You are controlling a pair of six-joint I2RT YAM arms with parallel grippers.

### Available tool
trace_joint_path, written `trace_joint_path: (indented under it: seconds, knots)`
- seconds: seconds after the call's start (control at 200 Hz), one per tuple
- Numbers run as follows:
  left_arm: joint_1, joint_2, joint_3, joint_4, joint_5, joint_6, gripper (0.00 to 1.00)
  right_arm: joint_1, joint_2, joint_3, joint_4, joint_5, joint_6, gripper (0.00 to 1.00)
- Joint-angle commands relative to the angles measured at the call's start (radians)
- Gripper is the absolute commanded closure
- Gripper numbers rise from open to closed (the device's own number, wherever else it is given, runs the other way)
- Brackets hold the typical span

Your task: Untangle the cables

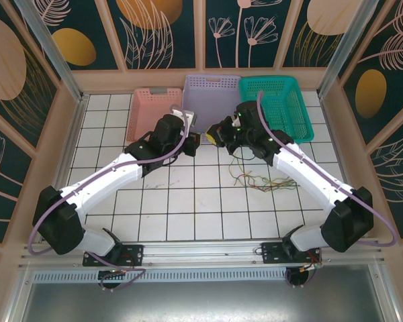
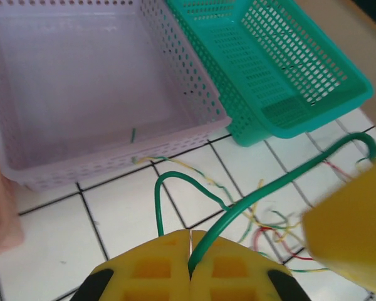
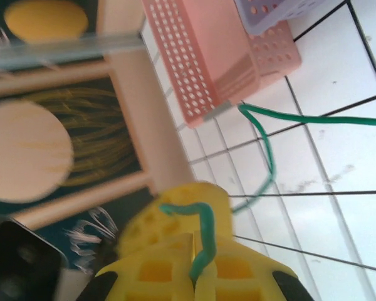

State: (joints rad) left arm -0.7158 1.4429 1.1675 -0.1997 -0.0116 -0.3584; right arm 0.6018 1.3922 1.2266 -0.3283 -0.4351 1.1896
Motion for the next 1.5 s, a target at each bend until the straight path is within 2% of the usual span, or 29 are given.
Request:
trace_joint_path:
  seconds: [0.0, 0.055, 0.165, 0.385, 0.551, 0.656, 0.771, 0.926, 0.941, 0.986, 1.066, 1.111, 1.261, 1.311, 1.376, 1.431, 1.491]
  knots:
    - [0.011, 0.0, 0.028, -0.074, -0.115, 0.152, 1.0, -0.006, -0.066, 0.033, -0.219, -0.106, -0.43, 1.0]
    - [0.013, -0.007, 0.025, -0.075, -0.123, 0.193, 1.0, -0.006, -0.082, 0.018, -0.296, -0.118, -0.561, 1.0]
    - [0.012, -0.019, 0.016, -0.076, -0.128, 0.28, 1.0, -0.002, -0.097, 0.018, -0.434, -0.066, -0.751, 1.0]
    - [0.012, -0.06, -0.024, -0.065, -0.175, 0.434, 1.0, 0.029, -0.093, 0.033, -0.571, 0.093, -0.969, 1.0]
    - [0.012, -0.079, -0.043, -0.062, -0.198, 0.516, 1.0, 0.122, -0.094, 0.038, -0.612, 0.227, -1.094, 1.0]
    - [0.012, -0.086, -0.047, -0.07, -0.165, 0.531, 1.0, 0.132, -0.113, 0.06, -0.6, 0.282, -1.128, 1.0]
    - [0.012, -0.107, -0.063, -0.057, -0.121, 0.501, 1.0, 0.129, -0.139, 0.081, -0.543, 0.26, -1.134, 1.0]
    - [0.01, -0.119, -0.07, -0.065, -0.14, 0.476, 1.0, 0.127, -0.137, 0.086, -0.552, 0.263, -1.161, 1.0]
    - [0.01, -0.119, -0.067, -0.068, -0.137, 0.468, 0.97, 0.124, -0.136, 0.085, -0.553, 0.259, -1.161, 1.0]
    - [0.01, -0.119, -0.057, -0.077, -0.118, 0.428, 0.77, 0.113, -0.135, 0.088, -0.544, 0.236, -1.159, 1.0]
    - [0.01, -0.107, -0.023, -0.107, -0.048, 0.311, 0.51, 0.08, -0.129, 0.101, -0.508, 0.187, -1.115, 1.0]
    - [0.011, -0.096, -0.002, -0.122, -0.023, 0.215, 0.43, 0.058, -0.127, 0.111, -0.483, 0.181, -1.077, 1.0]
    - [0.014, -0.099, 0.035, -0.156, -0.049, -0.144, 0.27, -0.027, -0.156, 0.09, -0.359, 0.124, -0.953, 1.0]
    - [0.021, -0.101, 0.049, -0.168, -0.049, -0.27, 0.25, -0.031, -0.173, 0.072, -0.319, 0.103, -0.945, 1.0]
    - [0.039, -0.101, 0.052, -0.148, 0.007, -0.409, 0.24, -0.029, -0.185, 0.052, -0.295, 0.075, -0.962, 1.0]
    - [0.057, -0.091, 0.062, -0.129, 0.064, -0.477, 0.24, -0.024, -0.192, 0.042, -0.292, 0.057, -1.005, 1.0]
    - [0.083, -0.067, 0.103, -0.159, 0.084, -0.48, 0.24, -0.019, -0.203, 0.034, -0.303, 0.063, -1.066, 1.0]
